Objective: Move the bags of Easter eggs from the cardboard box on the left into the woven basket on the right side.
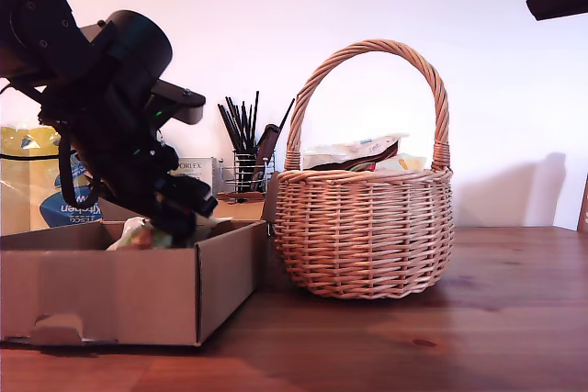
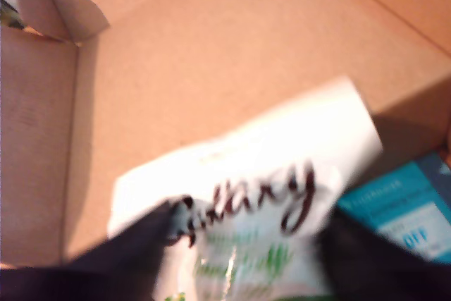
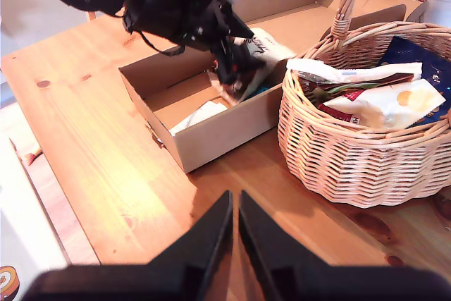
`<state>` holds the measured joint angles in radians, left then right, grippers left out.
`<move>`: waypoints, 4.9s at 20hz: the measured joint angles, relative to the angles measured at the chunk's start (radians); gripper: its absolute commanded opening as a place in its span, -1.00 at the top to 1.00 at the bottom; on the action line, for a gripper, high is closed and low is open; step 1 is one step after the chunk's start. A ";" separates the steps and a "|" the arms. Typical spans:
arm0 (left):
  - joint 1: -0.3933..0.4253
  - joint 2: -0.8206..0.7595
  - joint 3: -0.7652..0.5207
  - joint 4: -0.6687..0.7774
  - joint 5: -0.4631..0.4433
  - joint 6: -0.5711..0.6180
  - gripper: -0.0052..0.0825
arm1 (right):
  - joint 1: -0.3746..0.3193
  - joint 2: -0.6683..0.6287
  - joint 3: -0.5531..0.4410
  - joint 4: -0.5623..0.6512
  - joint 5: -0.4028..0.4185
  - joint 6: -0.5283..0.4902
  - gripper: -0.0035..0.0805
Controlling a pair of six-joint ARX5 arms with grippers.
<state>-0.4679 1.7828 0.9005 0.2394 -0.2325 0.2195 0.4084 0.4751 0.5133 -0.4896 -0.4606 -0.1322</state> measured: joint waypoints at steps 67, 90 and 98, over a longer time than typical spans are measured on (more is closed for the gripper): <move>-0.293 0.107 0.084 0.643 0.196 -0.529 0.94 | 0.000 0.000 0.000 0.002 0.000 0.000 0.95; -0.304 0.002 0.262 0.079 0.280 -0.298 0.93 | 0.000 0.000 0.000 0.002 0.000 0.000 0.95; -0.280 -0.266 0.134 -0.193 0.336 -0.167 0.93 | 0.000 0.000 0.000 0.093 0.070 0.059 0.95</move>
<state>-0.7483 1.5173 1.0348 0.0460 0.1040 0.0528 0.4084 0.4751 0.5133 -0.3969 -0.3908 -0.0731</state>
